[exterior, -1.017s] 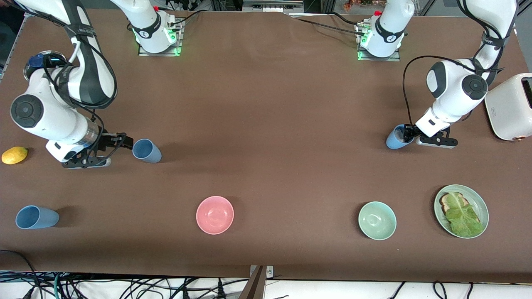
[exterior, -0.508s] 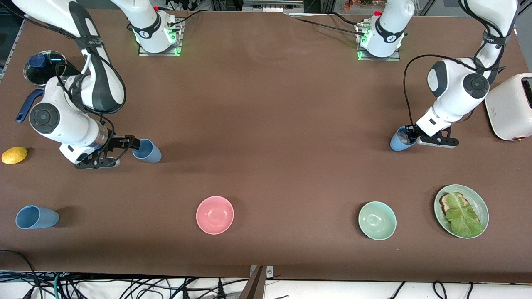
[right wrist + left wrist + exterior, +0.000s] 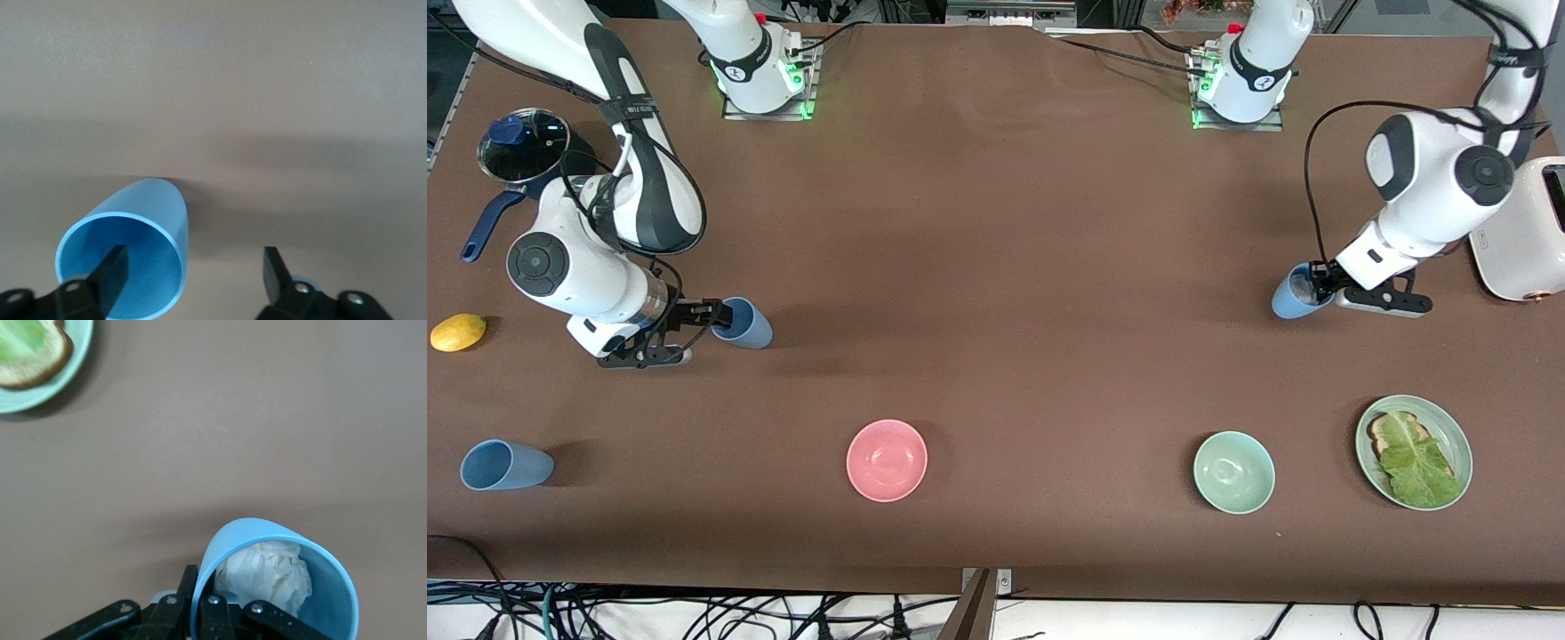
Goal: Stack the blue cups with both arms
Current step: 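Lift the tissue cup with the left gripper while the right gripper grasps the blue cup, then carry the tissue-filled cup with the left gripper toward the table middle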
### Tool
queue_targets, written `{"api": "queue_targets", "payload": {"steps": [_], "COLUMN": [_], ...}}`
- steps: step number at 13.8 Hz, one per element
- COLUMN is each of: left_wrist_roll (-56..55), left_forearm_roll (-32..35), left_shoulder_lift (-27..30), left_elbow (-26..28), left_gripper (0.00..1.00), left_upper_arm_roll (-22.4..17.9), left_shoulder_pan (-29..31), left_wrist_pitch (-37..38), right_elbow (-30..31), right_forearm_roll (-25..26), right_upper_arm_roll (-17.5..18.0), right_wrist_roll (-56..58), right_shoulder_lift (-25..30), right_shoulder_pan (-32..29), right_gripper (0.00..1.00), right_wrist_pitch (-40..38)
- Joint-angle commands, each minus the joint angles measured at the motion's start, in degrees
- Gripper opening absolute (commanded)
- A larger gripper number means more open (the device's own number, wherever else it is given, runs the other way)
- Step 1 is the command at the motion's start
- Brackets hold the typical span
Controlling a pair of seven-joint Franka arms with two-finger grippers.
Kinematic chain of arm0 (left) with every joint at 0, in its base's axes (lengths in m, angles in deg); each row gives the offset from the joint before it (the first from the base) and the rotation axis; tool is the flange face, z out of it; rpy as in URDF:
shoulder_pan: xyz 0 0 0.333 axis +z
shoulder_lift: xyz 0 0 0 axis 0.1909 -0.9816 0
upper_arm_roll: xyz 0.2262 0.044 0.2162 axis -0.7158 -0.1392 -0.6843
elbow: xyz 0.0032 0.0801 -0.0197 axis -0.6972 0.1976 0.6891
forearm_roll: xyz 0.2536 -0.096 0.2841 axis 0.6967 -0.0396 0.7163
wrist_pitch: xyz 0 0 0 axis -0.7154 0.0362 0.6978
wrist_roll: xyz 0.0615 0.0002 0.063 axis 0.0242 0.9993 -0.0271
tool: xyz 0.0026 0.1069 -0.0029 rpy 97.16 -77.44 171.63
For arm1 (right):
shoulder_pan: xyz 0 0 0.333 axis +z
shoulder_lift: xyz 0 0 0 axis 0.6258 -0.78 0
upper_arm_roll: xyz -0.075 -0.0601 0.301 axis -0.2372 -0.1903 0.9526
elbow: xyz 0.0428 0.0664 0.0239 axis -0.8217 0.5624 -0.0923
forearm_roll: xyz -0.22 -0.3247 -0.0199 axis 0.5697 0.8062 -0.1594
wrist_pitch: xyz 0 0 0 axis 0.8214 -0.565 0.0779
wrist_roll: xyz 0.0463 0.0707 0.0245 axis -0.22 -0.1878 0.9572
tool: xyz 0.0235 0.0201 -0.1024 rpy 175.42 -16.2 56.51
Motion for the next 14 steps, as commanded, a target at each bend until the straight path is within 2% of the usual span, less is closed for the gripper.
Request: {"api": "queue_targets", "payload": {"steps": [1, 3, 7, 10, 12, 14], "left_wrist_roll": [0.4, -0.2, -3.7, -14.4, -25.6, -36.6], "left_forearm_roll": [1.3, 1.2, 1.2, 1.3, 1.3, 1.4], "left_shoulder_lift": [0.7, 0.6, 0.4, 0.1, -0.7, -2.6], "left_elbow": [-9.5, -13.5, -15.9, -17.2, -18.7, -20.9], "left_gripper": [0.00, 0.00, 0.00, 0.00, 0.00, 0.00], "left_upper_arm_roll": [0.1, 0.2, 0.5, 6.4, 12.2, 15.9], "left_shoulder_pan": [-1.3, -3.1, -5.7, -6.5, -6.9, -8.9], "left_wrist_pitch": [13.0, 17.5, 18.0, 18.2, 19.1, 19.8], "right_elbow": [0.3, 0.4, 0.2, 0.2, 0.2, 0.2], "right_forearm_roll": [-1.0, -1.0, -1.0, -1.1, -1.1, -1.1], "right_upper_arm_roll": [0.3, 0.3, 0.3, 0.3, 0.6, 0.6], "right_wrist_roll": [0.1, 0.1, 0.0, -0.2, -0.5, -0.6], "right_shoulder_lift": [-0.3, -0.4, -0.8, -1.2, -1.3, -1.3], "right_shoulder_pan": [-0.2, -0.2, -0.2, -0.2, -0.2, -0.1], "right_gripper": [0.83, 0.77, 0.65, 0.58, 0.53, 0.48], "right_wrist_pitch": [1.5, 1.6, 1.9, 2.3, 2.3, 2.3]}}
